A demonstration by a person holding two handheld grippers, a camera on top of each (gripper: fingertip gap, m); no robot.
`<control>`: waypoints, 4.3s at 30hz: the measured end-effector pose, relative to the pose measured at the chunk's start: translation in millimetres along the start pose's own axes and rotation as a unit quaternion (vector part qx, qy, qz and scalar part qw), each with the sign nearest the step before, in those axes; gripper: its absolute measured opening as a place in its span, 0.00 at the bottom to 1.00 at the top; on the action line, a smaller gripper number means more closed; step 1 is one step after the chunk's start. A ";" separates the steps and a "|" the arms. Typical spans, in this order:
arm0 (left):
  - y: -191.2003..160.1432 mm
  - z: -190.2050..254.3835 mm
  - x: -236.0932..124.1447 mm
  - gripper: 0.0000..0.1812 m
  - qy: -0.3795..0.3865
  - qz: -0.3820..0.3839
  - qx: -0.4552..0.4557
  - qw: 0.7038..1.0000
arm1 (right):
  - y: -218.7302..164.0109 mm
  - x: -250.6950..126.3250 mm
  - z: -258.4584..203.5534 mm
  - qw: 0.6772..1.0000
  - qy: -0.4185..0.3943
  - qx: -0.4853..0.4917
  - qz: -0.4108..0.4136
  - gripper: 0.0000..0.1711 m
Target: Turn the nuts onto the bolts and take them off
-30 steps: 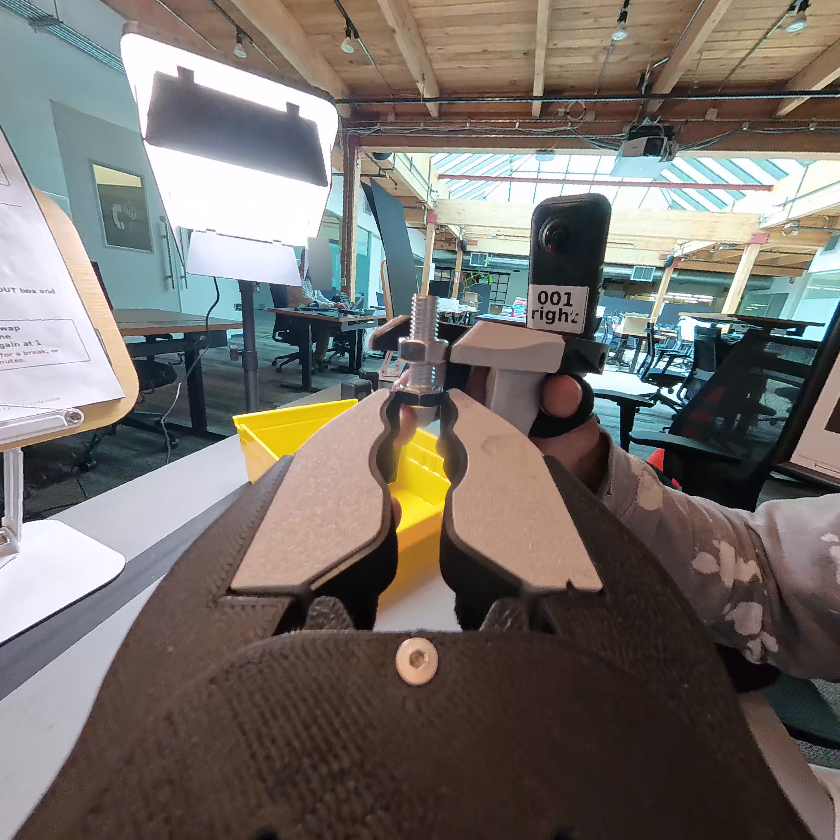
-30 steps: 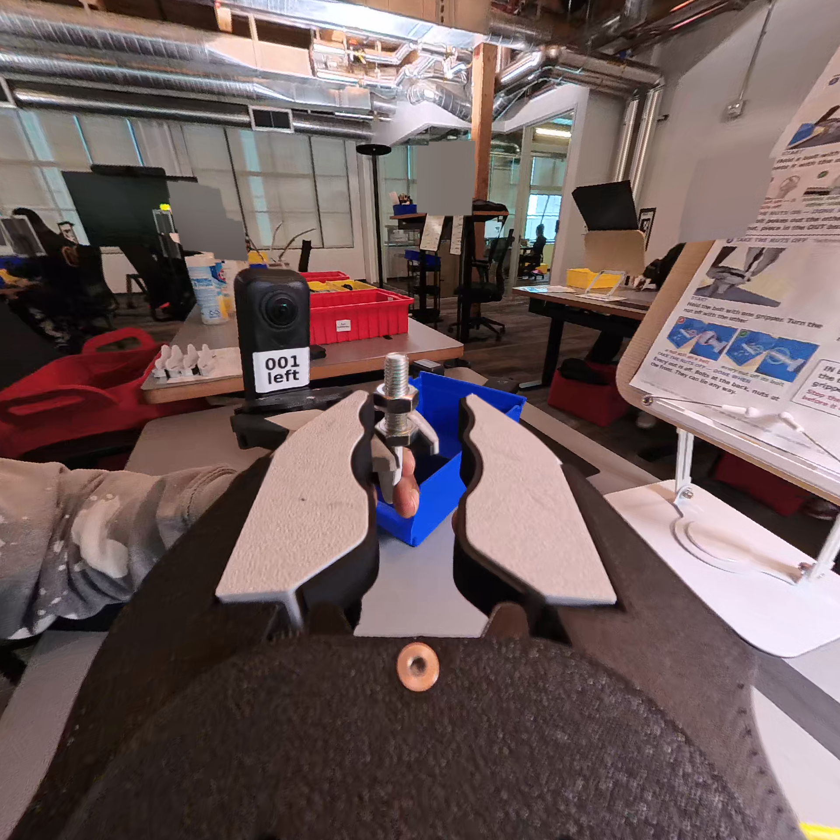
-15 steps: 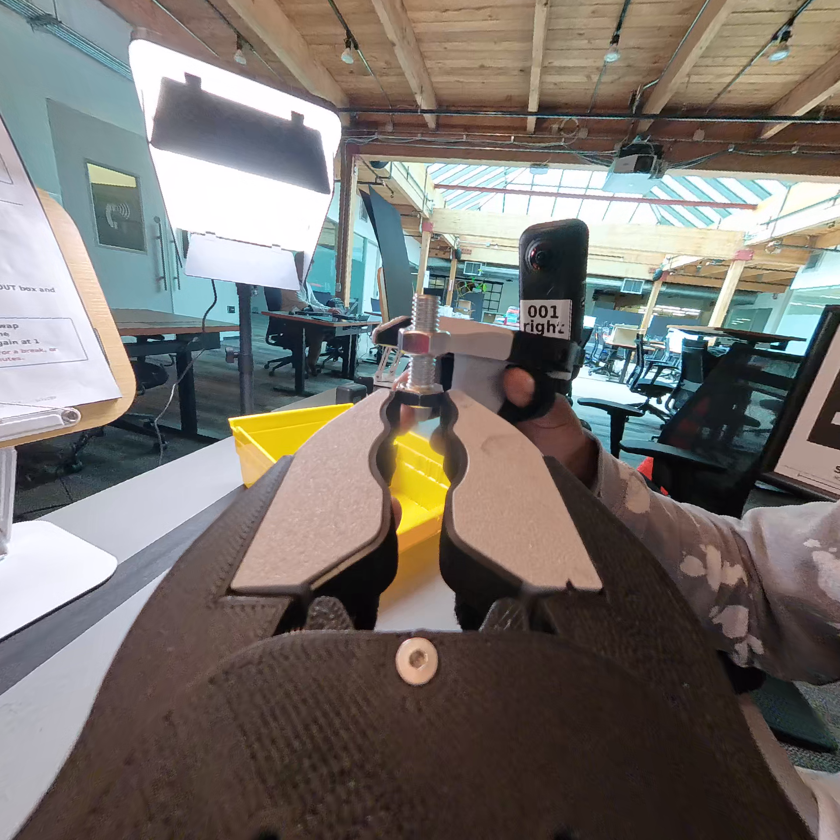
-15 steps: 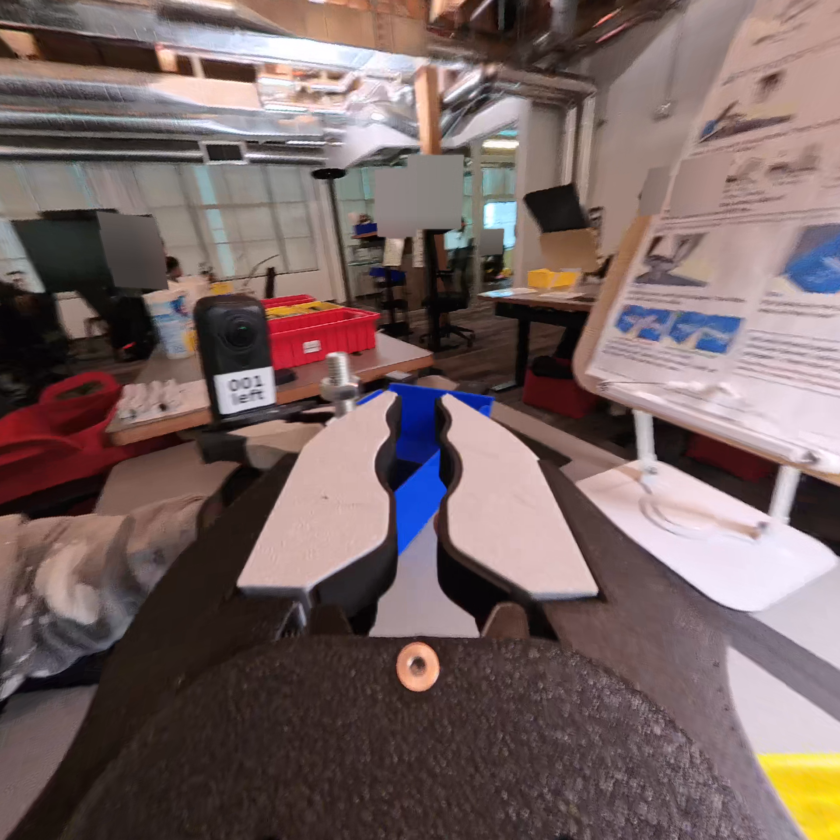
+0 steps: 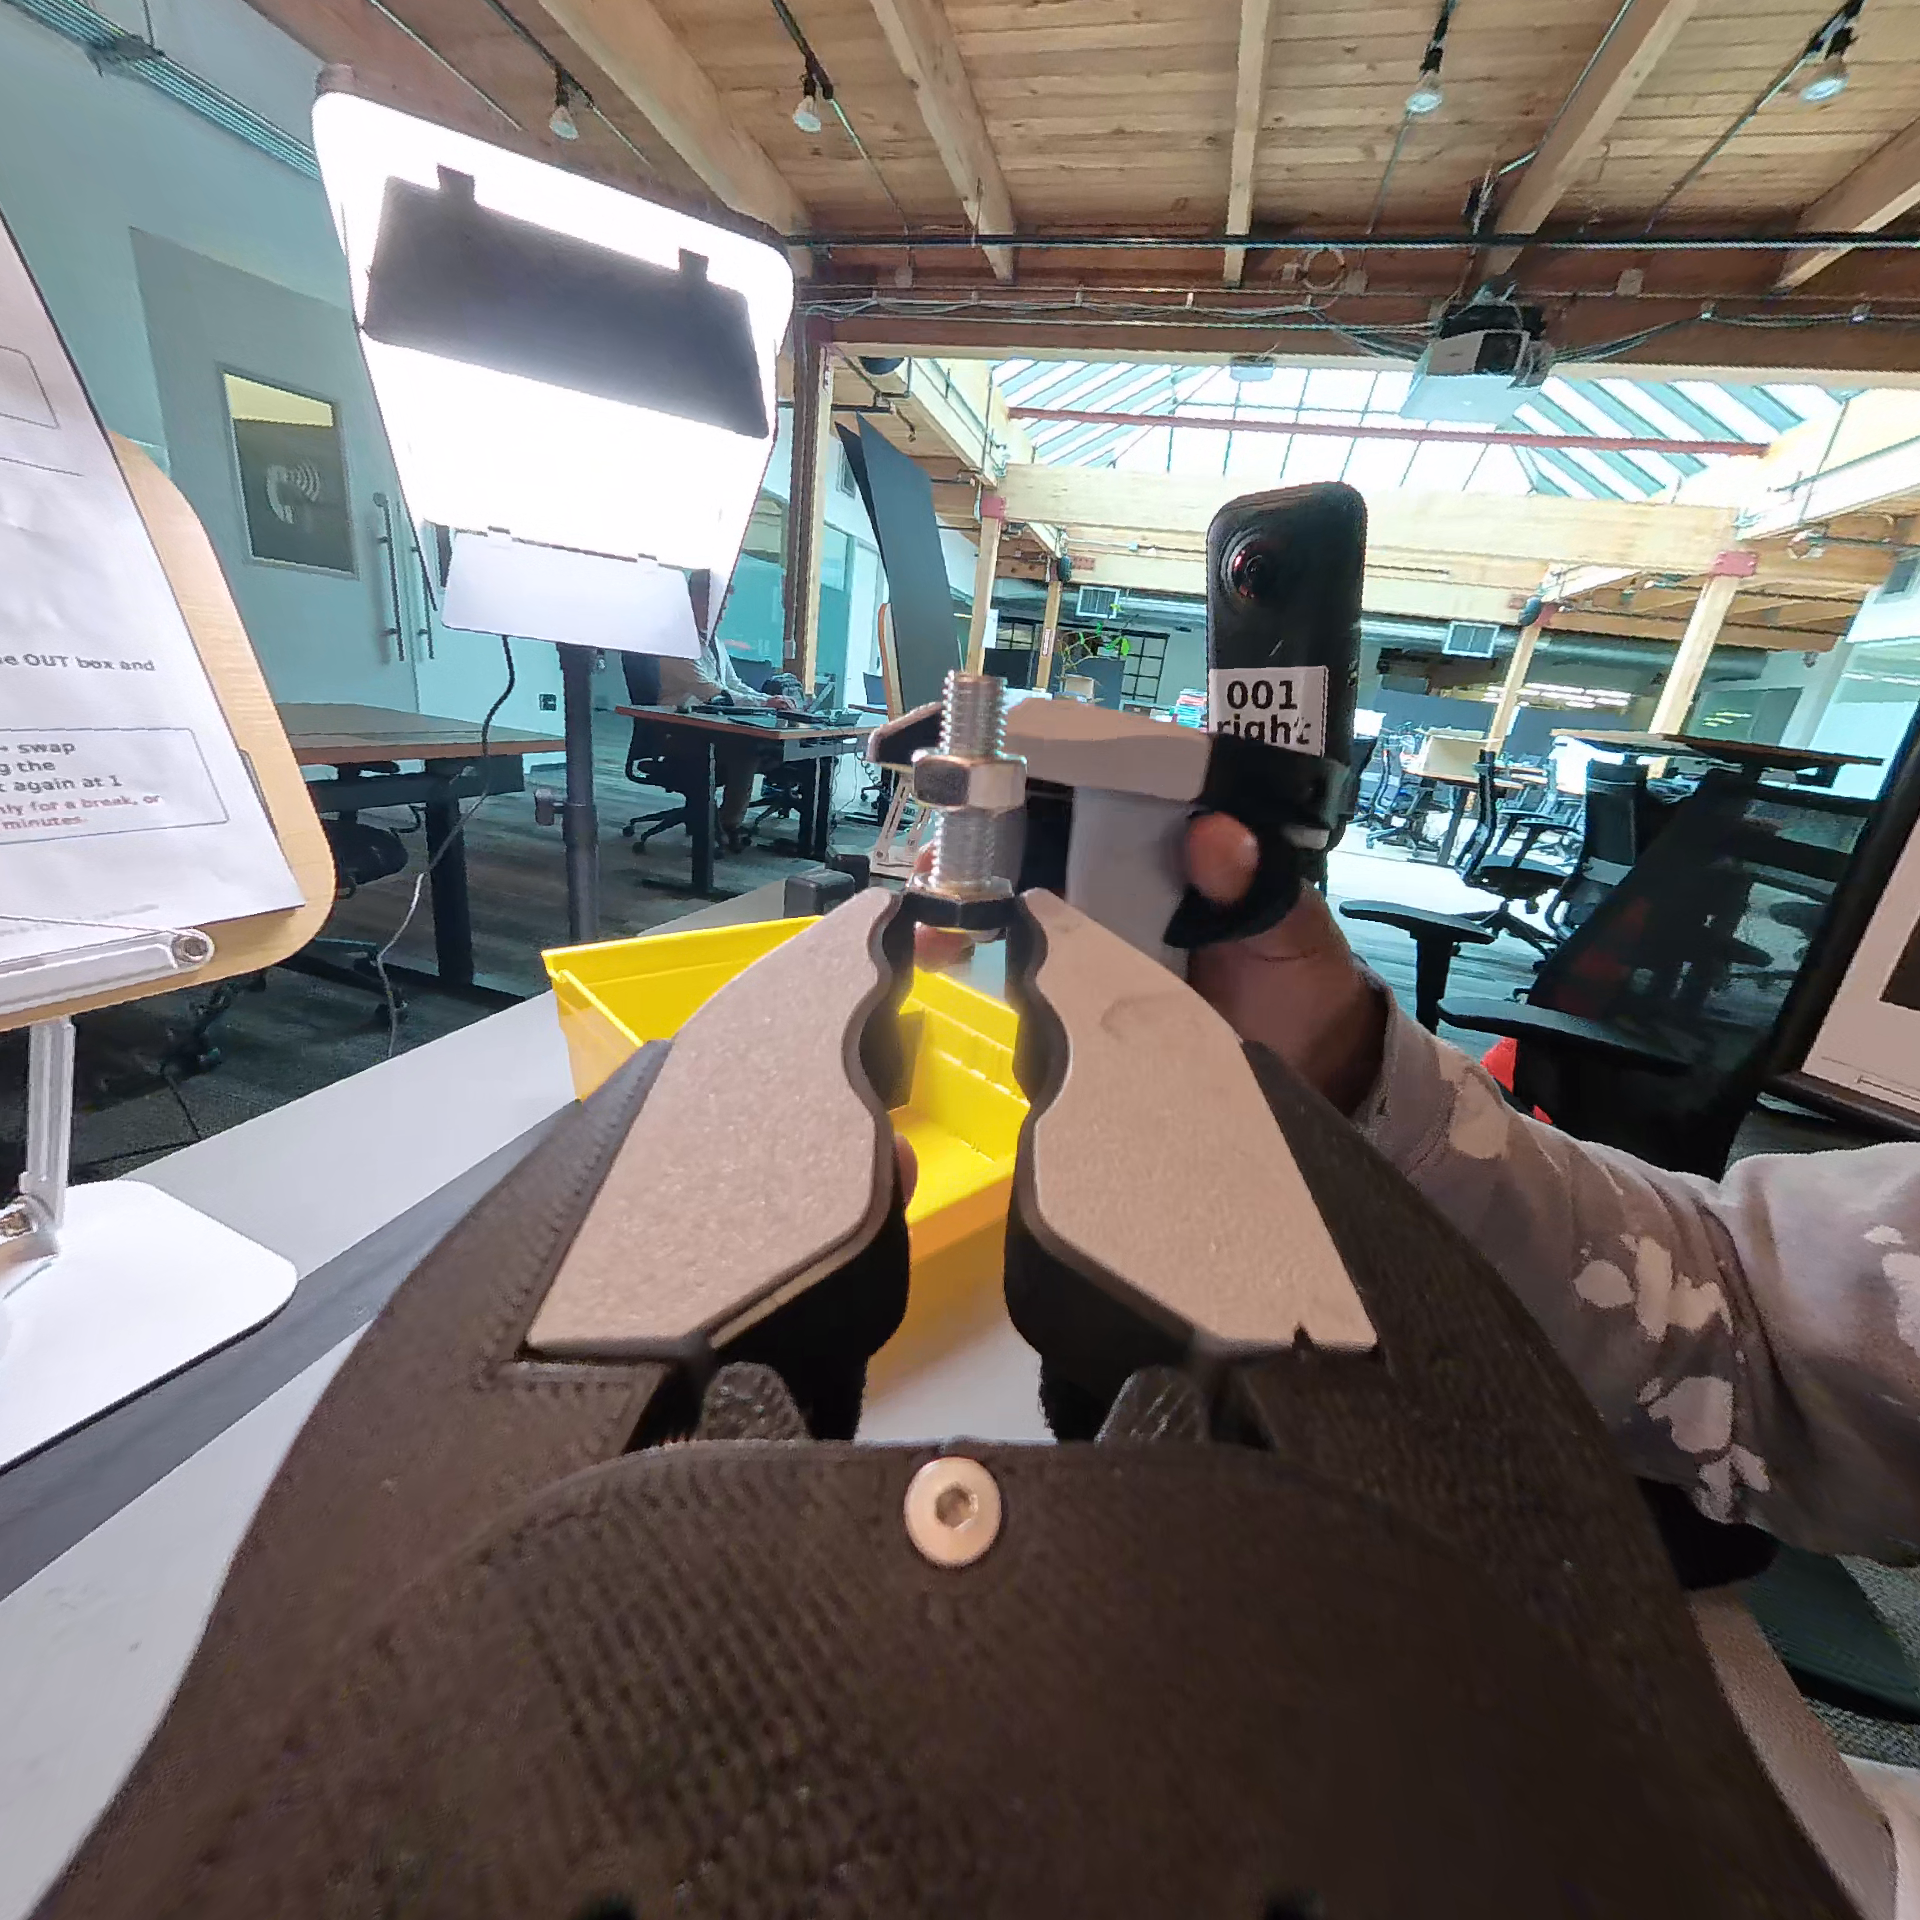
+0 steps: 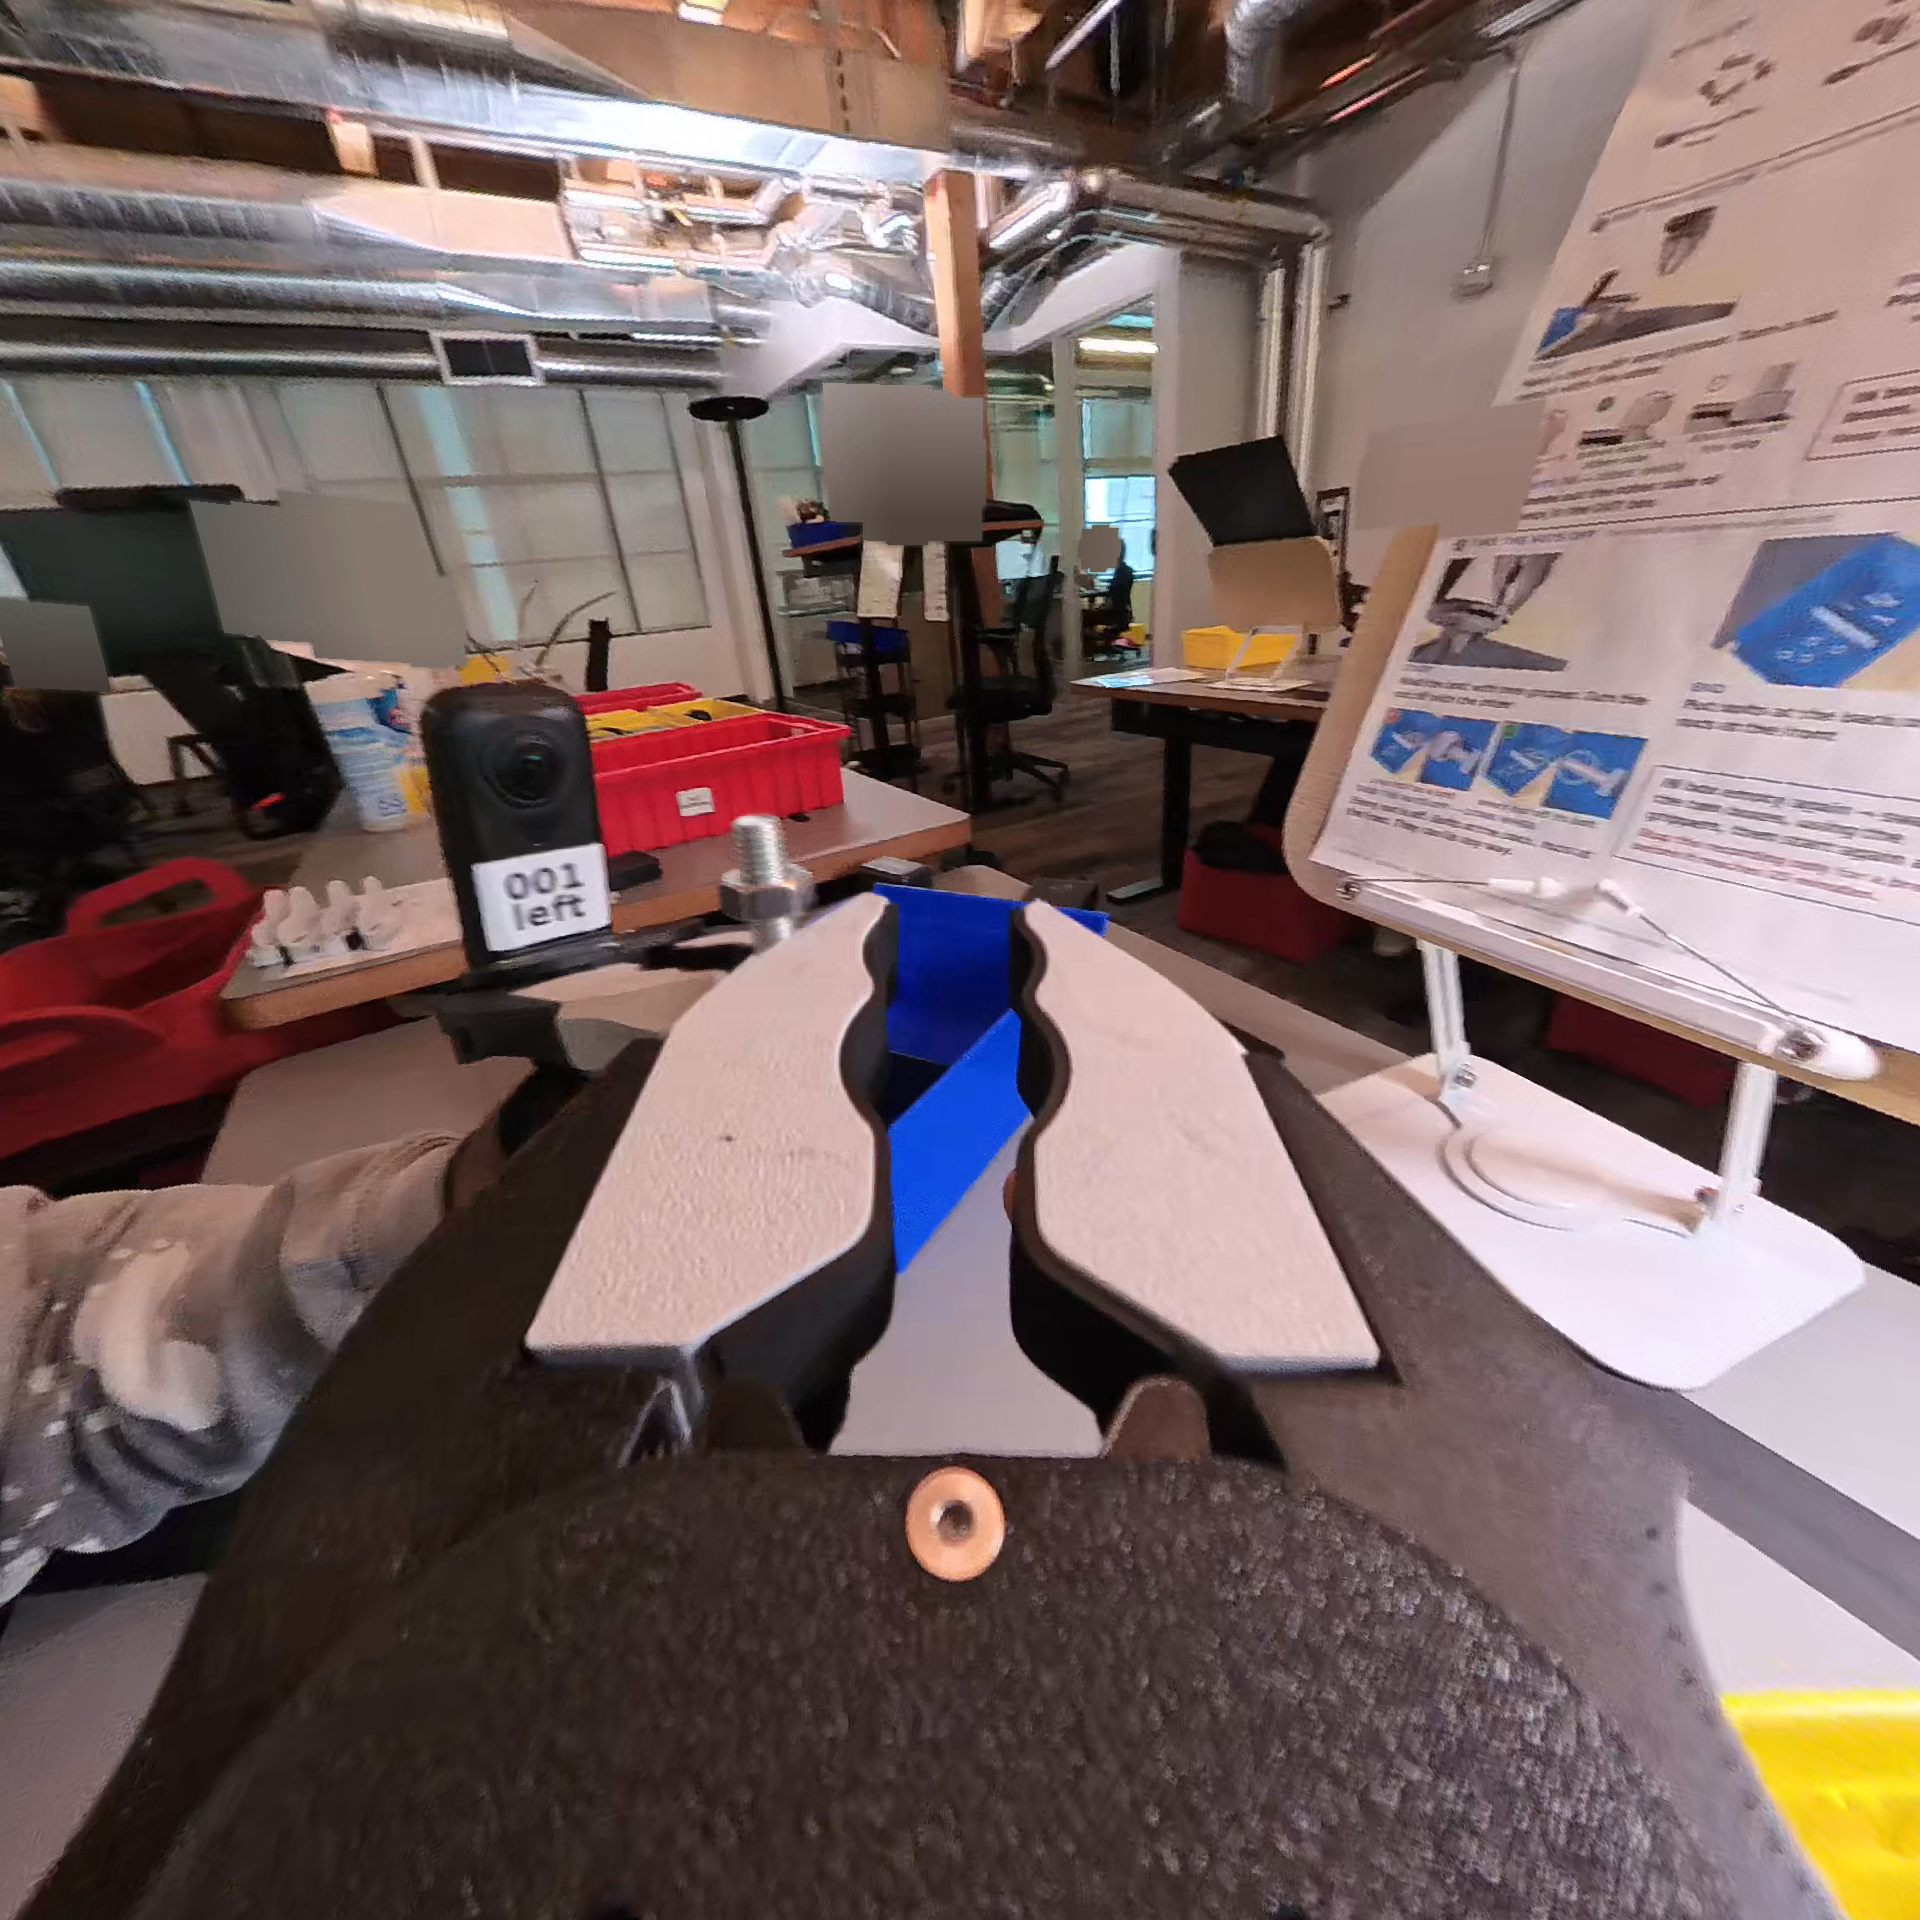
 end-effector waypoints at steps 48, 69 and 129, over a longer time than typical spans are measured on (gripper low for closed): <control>-4.0 -2.7 -0.1 0.10 0.004 -0.003 -0.006 1.000 | -5.4 4.7 -3.1 1.000 0.006 -0.003 -0.013 0.15; -9.0 0.5 3.1 0.10 0.007 -0.012 -0.001 1.000 | -13.1 13.2 -14.7 0.999 0.031 0.005 -0.019 0.25; -10.3 -2.8 1.4 0.10 0.013 0.004 -0.002 1.000 | -1.8 7.6 -9.1 1.000 0.019 0.013 0.014 0.22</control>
Point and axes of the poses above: each gripper's, where its closed fingertips meet, x out along the fingers, y out of its top, z = x × y across the jaws, the point moved 1 cm from there along -x, back along the fingers, and after that the axes turned 13 degrees about x, right-handed, at the moved point
